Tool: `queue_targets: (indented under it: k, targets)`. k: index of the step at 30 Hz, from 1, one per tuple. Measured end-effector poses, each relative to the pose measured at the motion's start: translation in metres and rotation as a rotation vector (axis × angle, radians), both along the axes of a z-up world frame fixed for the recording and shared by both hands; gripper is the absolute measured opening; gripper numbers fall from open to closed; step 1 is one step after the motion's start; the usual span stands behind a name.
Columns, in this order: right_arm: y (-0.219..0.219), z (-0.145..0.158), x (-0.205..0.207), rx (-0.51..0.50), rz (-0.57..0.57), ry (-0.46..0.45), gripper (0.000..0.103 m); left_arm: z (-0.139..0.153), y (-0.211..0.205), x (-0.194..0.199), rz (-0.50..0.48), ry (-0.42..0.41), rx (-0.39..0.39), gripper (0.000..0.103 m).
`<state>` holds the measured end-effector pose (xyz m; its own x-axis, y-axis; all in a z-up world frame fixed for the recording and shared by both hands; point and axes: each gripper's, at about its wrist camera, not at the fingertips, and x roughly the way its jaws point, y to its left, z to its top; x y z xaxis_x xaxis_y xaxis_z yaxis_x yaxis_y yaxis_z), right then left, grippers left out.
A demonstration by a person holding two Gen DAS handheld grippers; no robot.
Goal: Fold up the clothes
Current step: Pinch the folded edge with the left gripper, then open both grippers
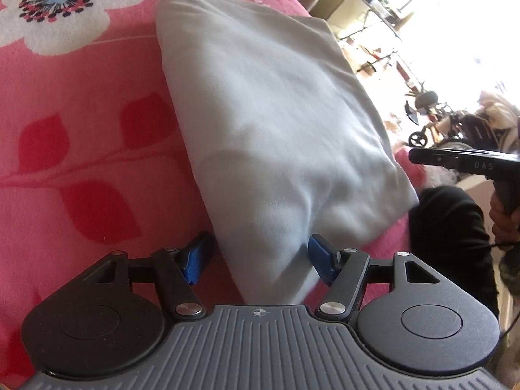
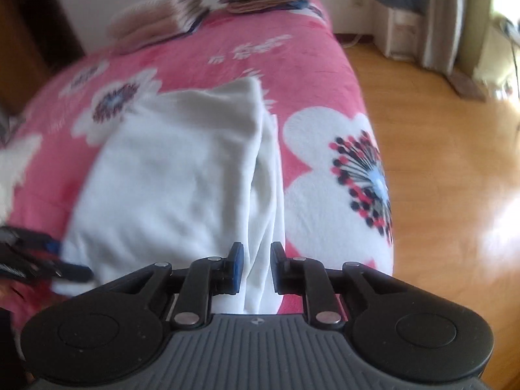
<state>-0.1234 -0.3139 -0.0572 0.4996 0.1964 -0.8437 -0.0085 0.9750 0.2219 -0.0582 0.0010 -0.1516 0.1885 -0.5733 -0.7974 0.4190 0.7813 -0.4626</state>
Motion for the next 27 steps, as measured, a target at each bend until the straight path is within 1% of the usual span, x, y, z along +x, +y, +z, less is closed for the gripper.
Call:
queue_targets:
  k: [2, 4, 6, 7, 8, 9, 10, 11, 13, 16, 17, 18, 19, 20, 23, 27]
  targets:
    - [-0.006, -0.001, -0.006, 0.05, -0.017, 0.053, 0.026, -0.001, 0.004, -0.004, -0.016, -0.002, -0.004, 0.064]
    - [-0.006, -0.01, -0.011, 0.086, -0.019, 0.1, 0.037, -0.002, 0.008, -0.006, -0.019, -0.002, -0.009, 0.062]
    - [-0.003, -0.02, -0.014, 0.103, -0.009, 0.122, 0.037, -0.002, 0.011, -0.008, -0.02, 0.001, -0.028, 0.051]
    - [0.0, -0.025, -0.014, 0.119, -0.004, 0.127, 0.028, -0.002, 0.01, -0.007, -0.021, 0.005, -0.047, 0.043]
    - [0.004, -0.027, -0.014, 0.129, 0.001, 0.124, 0.021, -0.004, 0.004, -0.004, -0.02, 0.006, -0.061, 0.038]
    - [0.007, -0.026, -0.015, 0.129, 0.005, 0.115, 0.01, -0.004, 0.004, -0.005, -0.022, -0.008, -0.06, 0.035]
    - [0.009, -0.023, -0.017, 0.121, 0.012, 0.1, 0.008, -0.003, 0.005, -0.007, -0.025, -0.022, -0.06, 0.032]
    - [0.011, -0.018, -0.018, 0.101, 0.022, 0.082, 0.007, -0.002, 0.007, -0.008, -0.033, -0.032, -0.061, 0.031]
    - [0.012, -0.017, -0.02, 0.066, 0.025, 0.078, 0.007, -0.006, 0.008, -0.007, -0.039, -0.025, -0.065, 0.031]
    - [0.017, -0.032, -0.018, -0.019, 0.04, 0.101, 0.008, -0.01, 0.01, -0.009, -0.047, -0.023, -0.072, 0.034]
    - [0.018, -0.034, -0.017, -0.038, 0.042, 0.106, 0.008, -0.006, 0.014, -0.011, -0.051, -0.031, -0.079, 0.036]
    - [0.019, -0.03, -0.017, -0.045, 0.039, 0.105, 0.01, -0.001, 0.017, -0.016, -0.065, -0.048, -0.078, 0.039]
    - [0.018, -0.024, -0.018, -0.057, 0.036, 0.1, 0.016, 0.003, 0.02, -0.02, -0.078, -0.066, -0.073, 0.044]
    - [0.018, -0.017, -0.021, -0.077, 0.035, 0.09, 0.019, 0.005, 0.022, -0.023, -0.091, -0.082, -0.058, 0.046]
    - [0.016, 0.003, -0.03, -0.149, 0.045, 0.042, 0.019, 0.011, 0.027, -0.031, -0.129, -0.13, -0.012, 0.046]
    - [0.033, 0.024, -0.029, -0.162, 0.143, -0.053, 0.019, 0.02, 0.034, -0.042, -0.18, -0.195, 0.049, 0.046]
